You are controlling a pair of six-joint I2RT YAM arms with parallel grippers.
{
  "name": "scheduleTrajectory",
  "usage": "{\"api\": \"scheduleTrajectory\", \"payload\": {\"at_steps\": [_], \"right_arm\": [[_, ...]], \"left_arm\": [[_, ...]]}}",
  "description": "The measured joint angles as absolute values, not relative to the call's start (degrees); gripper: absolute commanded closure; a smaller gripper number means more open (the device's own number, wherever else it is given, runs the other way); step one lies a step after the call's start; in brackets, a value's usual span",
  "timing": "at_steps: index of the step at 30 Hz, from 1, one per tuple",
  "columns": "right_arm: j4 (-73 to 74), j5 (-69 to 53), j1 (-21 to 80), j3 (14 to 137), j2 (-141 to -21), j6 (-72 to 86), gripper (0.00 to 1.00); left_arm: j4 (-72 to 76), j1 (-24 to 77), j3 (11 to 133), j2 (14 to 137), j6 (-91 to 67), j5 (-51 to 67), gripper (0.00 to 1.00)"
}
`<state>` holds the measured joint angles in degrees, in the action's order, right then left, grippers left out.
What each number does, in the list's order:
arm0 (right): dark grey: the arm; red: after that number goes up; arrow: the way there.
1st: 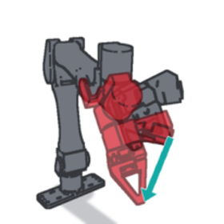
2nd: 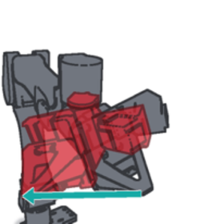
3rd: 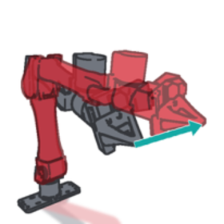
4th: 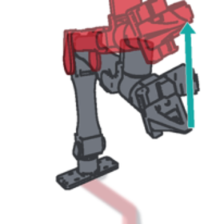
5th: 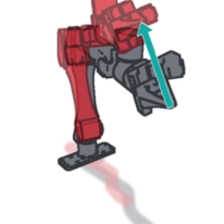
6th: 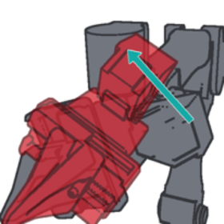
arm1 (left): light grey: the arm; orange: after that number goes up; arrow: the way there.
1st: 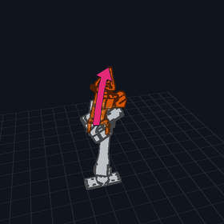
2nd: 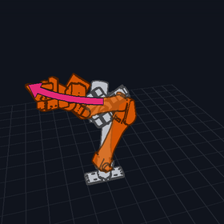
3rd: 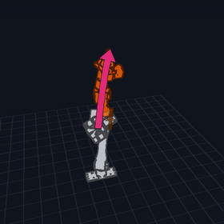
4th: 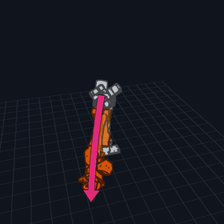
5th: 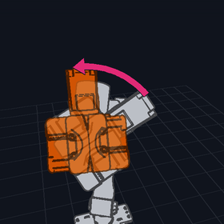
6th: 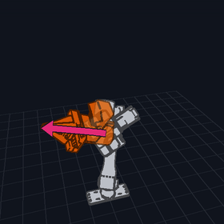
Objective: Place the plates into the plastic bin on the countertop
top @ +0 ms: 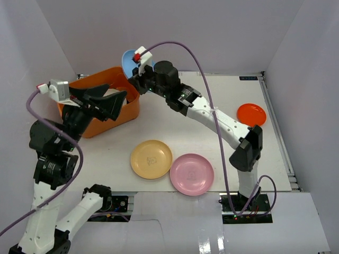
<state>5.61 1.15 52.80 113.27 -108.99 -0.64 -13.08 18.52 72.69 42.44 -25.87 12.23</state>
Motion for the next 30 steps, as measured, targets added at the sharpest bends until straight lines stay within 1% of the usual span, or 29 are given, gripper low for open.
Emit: {"api": "scheduleTrajectory", "payload": {"at_steps": [4,6,9,12,18,26,27,28,30], "right_arm": [[2.81,-4.56,53.01,127.61,-120.09,-1.52,0.92],[0.47,-6.87,53.08,130.89,-123.92,-1.72,0.92],[-4.38,-9.28,53.47,132.18,-128.46,-2.0,0.92],[-8.29,-9.89,53.95,133.27,-133.45,-2.63,0.92],[-15.35,-9.82,55.59,138.32,-144.86,-4.71,0.92],[-21.06,-9.21,58.11,138.58,-152.05,-7.14,0.92],[-21.67,-9.21,58.3,138.61,-152.44,-7.16,0.89],[-22.74,-9.17,58.52,138.63,-152.77,-7.01,0.75],[-23.88,-9.19,58.65,138.63,-152.88,-6.74,0.59]], "left_arm": [[-10.24,22.09,72.29,36.75,-24.47,12.62,0.02],[-7.46,23.51,70.37,33.28,-24.38,13.02,0.02],[-4.21,25.89,65.1,28.49,-24.49,12.82,0.02],[-2.94,27.88,60.14,26.68,-23.97,11.05,0.02],[-2.57,28.86,56.53,27.57,-21.58,6.76,0.02],[0.1,29.65,52.97,28.93,-20.43,4.43,0.02],[0.1,29.71,52.95,29.39,-20.43,4.25,0.02],[0.19,29.76,52.95,29.89,-20.43,4.01,0.02],[0.19,29.76,52.97,30.7,-20.49,3.49,0.02]]}}
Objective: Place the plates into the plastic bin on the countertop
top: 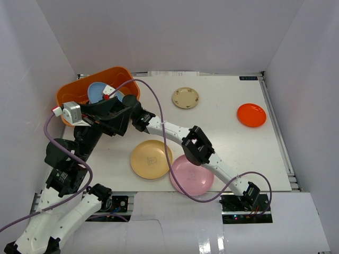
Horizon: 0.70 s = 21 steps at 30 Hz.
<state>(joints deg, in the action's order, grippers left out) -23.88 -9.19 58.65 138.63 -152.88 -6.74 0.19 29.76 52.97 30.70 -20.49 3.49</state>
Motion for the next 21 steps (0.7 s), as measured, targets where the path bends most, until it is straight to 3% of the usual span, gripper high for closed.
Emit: {"api": "scheduleTrajectory", "payload": {"at_steps": [2,5,10,15,21], "right_arm": [[-25.06,-9.06,58.7,138.61,-152.86,-6.42,0.44],[-27.0,-8.56,58.7,136.75,-151.85,-6.13,0.39],[-28.1,-7.66,58.7,127.28,-145.49,-4.49,0.39],[-32.18,-6.35,58.67,108.68,-130.69,-1.17,0.39],[-39.46,-0.58,58.65,82.19,-107.63,2.63,0.52]], "left_arm": [[-0.14,29.76,52.99,31.38,-20.67,2.52,0.02],[-1.72,29.76,53.17,32.51,-21.1,0.25,0.02],[-8.12,29.8,54.72,34.02,-21.67,-5.3,0.02],[-16.45,29.8,56.27,33.54,-22.39,-11.97,0.02],[-26.3,29.8,57.63,33.12,-26.35,-15.31,0.09]]}}
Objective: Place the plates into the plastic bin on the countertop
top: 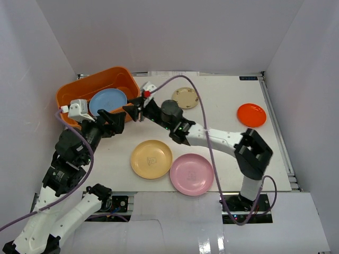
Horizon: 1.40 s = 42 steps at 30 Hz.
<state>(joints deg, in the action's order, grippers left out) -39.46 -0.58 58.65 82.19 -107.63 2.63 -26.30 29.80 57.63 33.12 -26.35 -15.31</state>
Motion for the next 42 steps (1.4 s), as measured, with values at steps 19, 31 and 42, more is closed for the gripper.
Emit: {"api": "scheduleTrajectory", "payload": {"at_steps": [19,31,42], "right_arm": [[3.09,9.34,70.15,39.97,-68.71,18.9,0.42],[13.91,15.46,80.07,36.93,-70.35,22.59,0.43],[15.18,19.53,84.14,37.19,-77.12,23.88,0.5]], "left_arm": [[-48.47,29.8,47.11,57.34,-49.63,-9.15,0.22],[-43.68,29.8,35.05,62.65,-58.08,-10.5,0.37],[-37.36,29.8,32.29,66.04,-58.72,-11.42,0.71]]}}
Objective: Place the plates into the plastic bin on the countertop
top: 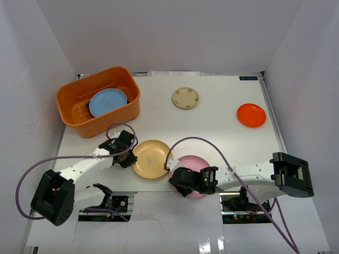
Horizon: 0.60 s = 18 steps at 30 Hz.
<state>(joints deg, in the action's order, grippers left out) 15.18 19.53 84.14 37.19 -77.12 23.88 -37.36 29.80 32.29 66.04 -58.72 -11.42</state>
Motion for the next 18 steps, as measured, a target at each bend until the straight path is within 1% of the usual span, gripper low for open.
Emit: {"api": "scheduleTrajectory", "payload": {"at_steps": [1,4,5,6,10,11,14,16,18], "right_arm": [[15.35,19.88,84.53,37.6,-77.82,23.9,0.5],[15.99,21.34,85.6,39.16,-79.48,24.01,0.5],[16.49,22.11,85.93,39.62,-79.66,24.03,0.5],[16.93,22.9,86.11,39.94,-79.59,24.08,0.49],[18.98,26.0,86.39,40.62,-77.73,24.27,0.44],[19.31,26.13,86.39,40.62,-76.66,24.27,0.39],[19.05,25.28,86.52,40.6,-72.9,24.01,0.32],[17.41,23.7,86.94,40.32,-70.89,23.83,0.32],[15.97,22.35,87.39,39.94,-70.5,23.97,0.35]], "left_arm": [[-37.34,29.8,32.18,66.11,-58.59,-11.6,0.77],[-36.51,29.82,32.18,66.15,-58.26,-11.55,0.9],[-35.94,29.93,32.18,66.15,-58.08,-11.57,0.98],[-35.64,29.93,32.21,66.15,-58.04,-11.66,1.0],[-35.4,29.95,32.23,65.73,-57.28,-12.14,1.0],[-35.55,29.98,32.38,65.41,-56.97,-12.29,1.0],[-36.73,29.98,33.63,63.79,-55.86,-13.56,1.0],[-37.71,29.98,35.38,62.02,-54.63,-14.59,1.0],[-38.57,29.98,37.82,59.81,-53.34,-15.49,1.0]]}}
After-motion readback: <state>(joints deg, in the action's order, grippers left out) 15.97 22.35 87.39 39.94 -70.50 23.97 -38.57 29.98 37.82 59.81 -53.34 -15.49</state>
